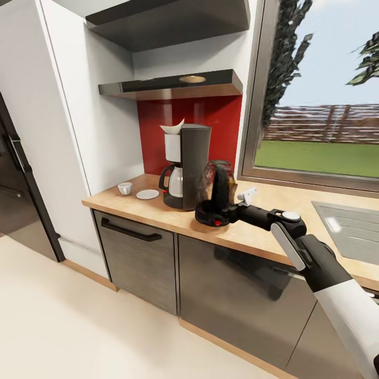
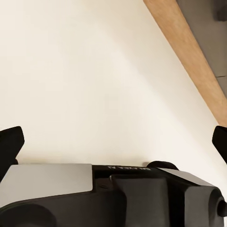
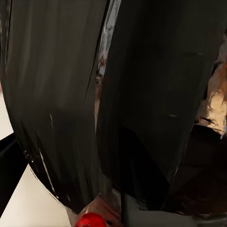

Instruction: Set up a coffee station on the kitchen countertop: keep the coffee maker on the countertop, move the bottle of coffee from the kitchen shelf to the counter next to the coffee maker, place a paper coffee filter on top of the coffee maker, put the saucer next to the coffee maker with the coffee cup on the saucer, and place the electric kettle next to the coffee maker.

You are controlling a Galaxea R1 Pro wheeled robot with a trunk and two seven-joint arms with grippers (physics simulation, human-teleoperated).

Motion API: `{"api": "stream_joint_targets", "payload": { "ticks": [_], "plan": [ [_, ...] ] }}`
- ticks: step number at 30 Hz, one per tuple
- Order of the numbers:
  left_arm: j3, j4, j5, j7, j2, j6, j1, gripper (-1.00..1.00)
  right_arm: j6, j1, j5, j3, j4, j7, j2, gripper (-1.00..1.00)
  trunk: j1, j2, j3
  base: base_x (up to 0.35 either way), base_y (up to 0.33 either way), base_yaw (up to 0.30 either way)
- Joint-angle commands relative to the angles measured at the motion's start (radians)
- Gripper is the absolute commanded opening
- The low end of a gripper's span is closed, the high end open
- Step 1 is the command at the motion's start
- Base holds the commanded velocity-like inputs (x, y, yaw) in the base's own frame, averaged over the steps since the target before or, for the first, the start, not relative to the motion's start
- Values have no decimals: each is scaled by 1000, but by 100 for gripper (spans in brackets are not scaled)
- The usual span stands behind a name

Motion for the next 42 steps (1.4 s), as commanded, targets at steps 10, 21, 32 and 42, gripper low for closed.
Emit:
{"api": "stream_joint_targets", "payload": {
  "ticks": [10, 21, 32, 42],
  "plan": [
    [-5, 1, 2, 0, 0, -7, 0, 100, -39, -1, -5, 7, 19, -40, -1, -100, 0, -1, -1, 0, 0, 0],
    [-5, 1, 2, -4, 0, -8, -1, 100, -40, -1, -5, 7, 21, -43, 1, -100, 11, -22, -10, 0, 0, 0],
    [-5, 1, 2, -4, 0, -8, 0, 100, -40, -1, -5, 7, 21, -43, 1, -100, 27, -50, -23, 0, 0, 0],
    [-5, 1, 2, -4, 0, -8, 0, 100, -40, -1, -5, 7, 21, -43, 3, -100, 34, -64, -29, 0, 0, 0]
  ]
}}
